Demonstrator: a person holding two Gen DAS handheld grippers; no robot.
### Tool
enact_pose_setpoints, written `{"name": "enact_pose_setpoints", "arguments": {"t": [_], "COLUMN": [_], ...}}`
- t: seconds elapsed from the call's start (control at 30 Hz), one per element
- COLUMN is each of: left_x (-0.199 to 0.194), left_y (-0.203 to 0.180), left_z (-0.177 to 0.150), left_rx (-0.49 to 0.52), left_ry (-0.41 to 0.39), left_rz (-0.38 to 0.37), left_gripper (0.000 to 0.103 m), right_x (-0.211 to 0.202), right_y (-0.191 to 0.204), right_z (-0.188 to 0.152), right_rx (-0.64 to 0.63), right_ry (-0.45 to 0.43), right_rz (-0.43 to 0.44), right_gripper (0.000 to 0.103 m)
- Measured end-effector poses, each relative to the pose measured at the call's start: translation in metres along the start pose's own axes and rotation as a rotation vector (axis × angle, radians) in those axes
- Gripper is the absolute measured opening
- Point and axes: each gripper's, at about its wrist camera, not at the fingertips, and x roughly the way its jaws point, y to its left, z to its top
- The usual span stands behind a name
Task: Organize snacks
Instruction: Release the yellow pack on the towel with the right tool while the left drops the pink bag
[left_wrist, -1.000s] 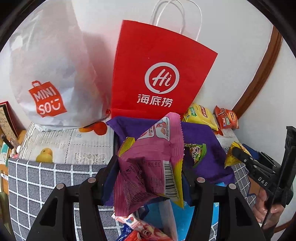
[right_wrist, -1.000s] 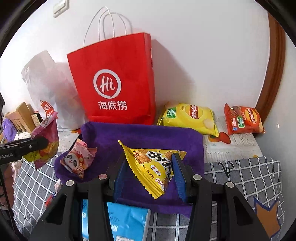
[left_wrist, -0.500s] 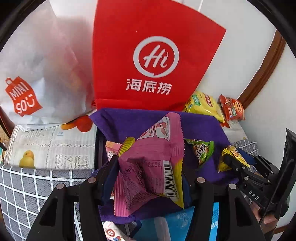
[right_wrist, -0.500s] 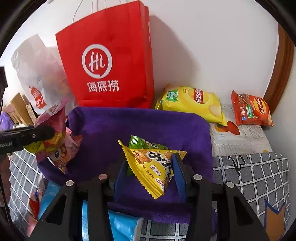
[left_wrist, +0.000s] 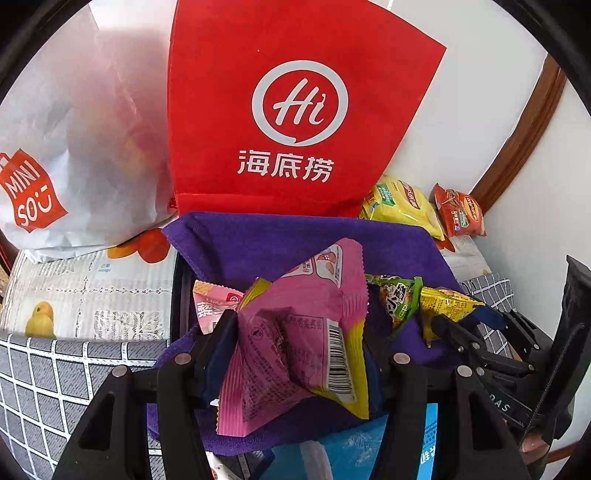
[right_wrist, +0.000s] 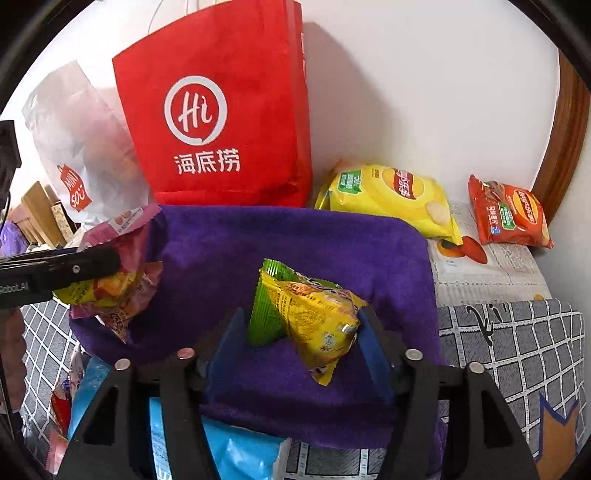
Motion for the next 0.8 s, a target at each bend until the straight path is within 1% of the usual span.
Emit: {"name": "enact_pose_setpoints", "arguments": {"t": [0.1, 0.13, 0.2, 0.23, 0.27, 0.33, 0.4, 0.47, 0.63, 0.73, 0.8], "left_x": [0.0, 0.0, 0.0, 0.001, 0.0, -0.004, -0.011, -0.02, -0.049, -0.062, -0.072], "left_y": [0.0, 0.0, 0.0, 0.0, -0.001, -0.003, -0.005, -0.006, -0.008, -0.006, -0.003], "left_z": [0.0, 0.0, 0.0, 0.0, 0.0, -0.001, -0.001, -0.002, -0.008, -0.016, -0.023], "left_rx": [0.001, 0.0, -0.005, -0.007, -0.006, 0.0, 0.004, 0.005, 0.002, -0.006, -0.008], "left_ry": [-0.001, 0.002, 0.013, 0.021, 0.025, 0.016, 0.006, -0.007, -0.058, -0.064, -0.065], "left_rz": [0.002, -0.004, -0.008, -0.004, 0.007, 0.028, 0.031, 0.025, 0.003, 0.001, 0.0], "left_gripper": [0.059, 0.061, 0.066, 0.072, 0.074, 0.074, 0.075, 0.078, 0.082, 0.083, 0.083], "right_x": [-0.004, -0.006, -0.01, -0.014, -0.016, -0.024, -0.03, -0.038, -0.063, -0.079, -0.089], "right_y": [0.003, 0.003, 0.003, 0.004, 0.004, 0.005, 0.006, 0.006, 0.009, 0.012, 0.015], "right_z": [0.002, 0.002, 0.003, 0.003, 0.003, 0.001, 0.0, -0.003, -0.01, -0.018, -0.025], "right_rx": [-0.016, -0.016, -0.008, -0.004, -0.001, -0.001, -0.006, -0.007, -0.003, 0.005, 0.011], "right_ry": [-0.014, -0.015, -0.015, -0.016, -0.018, -0.024, -0.026, -0.018, -0.017, -0.028, -0.024], "right_rz": [-0.014, -0.018, -0.019, -0.018, -0.018, -0.024, -0.036, -0.045, -0.054, -0.055, -0.053], "right_gripper": [0.067, 0.067, 0.068, 0.068, 0.068, 0.071, 0.073, 0.073, 0.073, 0.078, 0.078]}}
